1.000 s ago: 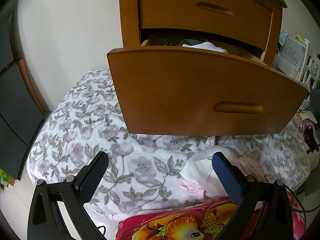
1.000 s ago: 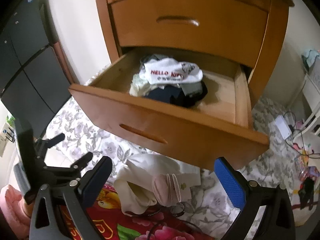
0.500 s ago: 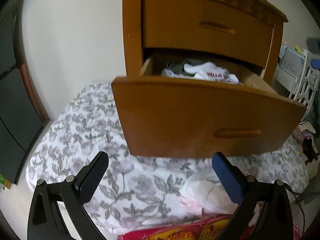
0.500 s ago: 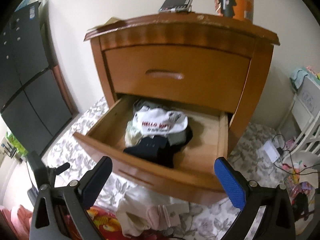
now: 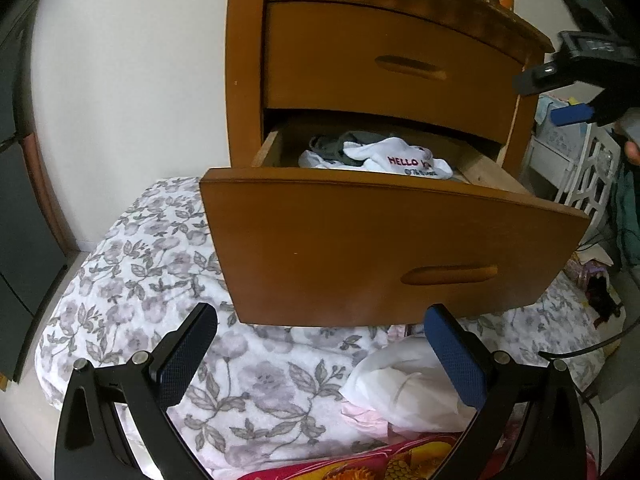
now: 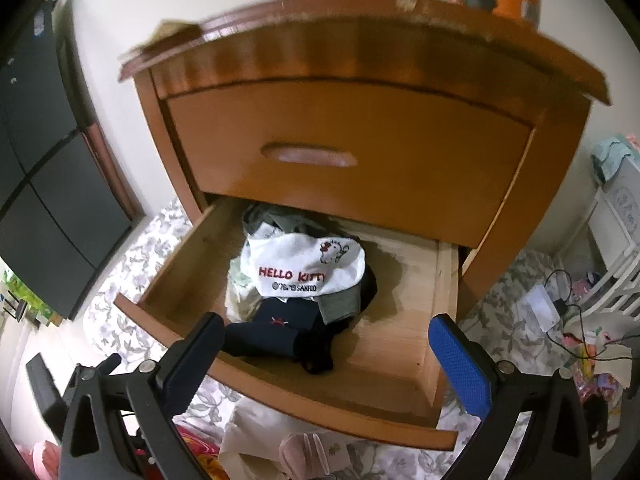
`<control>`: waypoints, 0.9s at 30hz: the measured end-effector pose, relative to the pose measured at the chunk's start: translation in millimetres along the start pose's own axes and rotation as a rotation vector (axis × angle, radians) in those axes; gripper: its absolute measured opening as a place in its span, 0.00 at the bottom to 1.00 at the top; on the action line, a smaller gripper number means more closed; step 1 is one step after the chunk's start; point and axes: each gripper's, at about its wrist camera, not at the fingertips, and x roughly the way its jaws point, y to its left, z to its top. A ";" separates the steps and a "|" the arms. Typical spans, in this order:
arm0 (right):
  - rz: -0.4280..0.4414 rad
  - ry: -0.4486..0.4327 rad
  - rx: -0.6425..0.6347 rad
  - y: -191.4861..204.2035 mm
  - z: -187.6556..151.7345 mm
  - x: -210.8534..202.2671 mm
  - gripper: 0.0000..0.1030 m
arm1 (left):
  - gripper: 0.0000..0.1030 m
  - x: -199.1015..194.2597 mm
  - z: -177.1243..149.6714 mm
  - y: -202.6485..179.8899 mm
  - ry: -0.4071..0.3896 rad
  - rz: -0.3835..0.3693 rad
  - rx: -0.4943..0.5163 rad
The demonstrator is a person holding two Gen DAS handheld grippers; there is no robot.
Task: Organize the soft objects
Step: 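Move the right tool back toward the drawer's Hello Kitty cloth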
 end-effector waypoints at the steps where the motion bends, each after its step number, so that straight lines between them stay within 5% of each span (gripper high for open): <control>1: 0.001 0.009 0.001 0.0 0.2 3.8 1.00 | 1.00 0.8 0.0 -0.6 0.004 -0.007 0.003; 15: 0.017 0.160 0.000 14.7 13.2 71.6 1.00 | 1.00 4.6 -2.8 4.4 0.007 0.013 -0.028; 27: -0.040 0.218 -0.175 65.1 34.3 120.1 1.00 | 1.00 17.1 -4.4 2.8 0.061 0.033 -0.016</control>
